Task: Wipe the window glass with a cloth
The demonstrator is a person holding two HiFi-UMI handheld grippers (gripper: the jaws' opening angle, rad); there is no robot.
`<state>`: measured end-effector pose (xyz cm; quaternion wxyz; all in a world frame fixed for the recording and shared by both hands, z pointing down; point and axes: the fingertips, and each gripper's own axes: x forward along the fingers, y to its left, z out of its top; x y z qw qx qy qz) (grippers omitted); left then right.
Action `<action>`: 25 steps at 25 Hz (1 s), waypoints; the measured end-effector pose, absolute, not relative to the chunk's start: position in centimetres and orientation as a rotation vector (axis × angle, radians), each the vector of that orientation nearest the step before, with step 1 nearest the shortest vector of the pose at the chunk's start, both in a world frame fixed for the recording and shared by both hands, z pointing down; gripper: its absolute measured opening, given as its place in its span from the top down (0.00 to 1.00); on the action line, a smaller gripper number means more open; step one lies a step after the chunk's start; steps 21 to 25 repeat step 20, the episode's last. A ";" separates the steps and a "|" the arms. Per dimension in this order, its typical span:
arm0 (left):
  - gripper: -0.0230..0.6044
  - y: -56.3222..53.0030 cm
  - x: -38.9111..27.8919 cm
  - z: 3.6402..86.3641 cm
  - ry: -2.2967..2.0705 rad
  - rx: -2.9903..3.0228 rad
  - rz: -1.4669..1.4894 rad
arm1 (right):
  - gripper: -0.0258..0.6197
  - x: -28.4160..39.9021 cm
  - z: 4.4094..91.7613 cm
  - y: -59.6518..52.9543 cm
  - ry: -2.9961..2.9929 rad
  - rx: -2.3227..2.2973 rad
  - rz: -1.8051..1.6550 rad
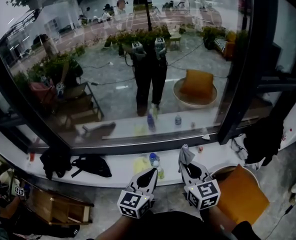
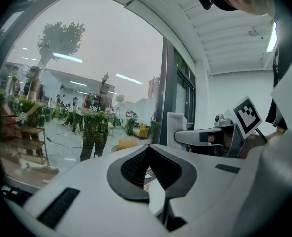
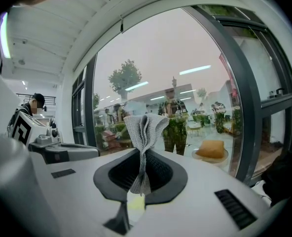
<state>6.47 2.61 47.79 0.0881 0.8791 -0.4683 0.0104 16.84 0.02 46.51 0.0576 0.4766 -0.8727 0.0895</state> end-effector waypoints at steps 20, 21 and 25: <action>0.95 3.2 6.7 48.9 -1.372 2.674 0.109 | 0.89 16.6 47.0 0.3 -2.637 1.435 0.279; 0.95 3.2 6.7 48.9 -1.372 2.674 0.109 | 0.89 16.6 47.0 0.3 -2.637 1.435 0.279; 0.95 3.2 6.7 48.9 -1.372 2.674 0.109 | 0.89 16.6 47.0 0.3 -2.637 1.435 0.279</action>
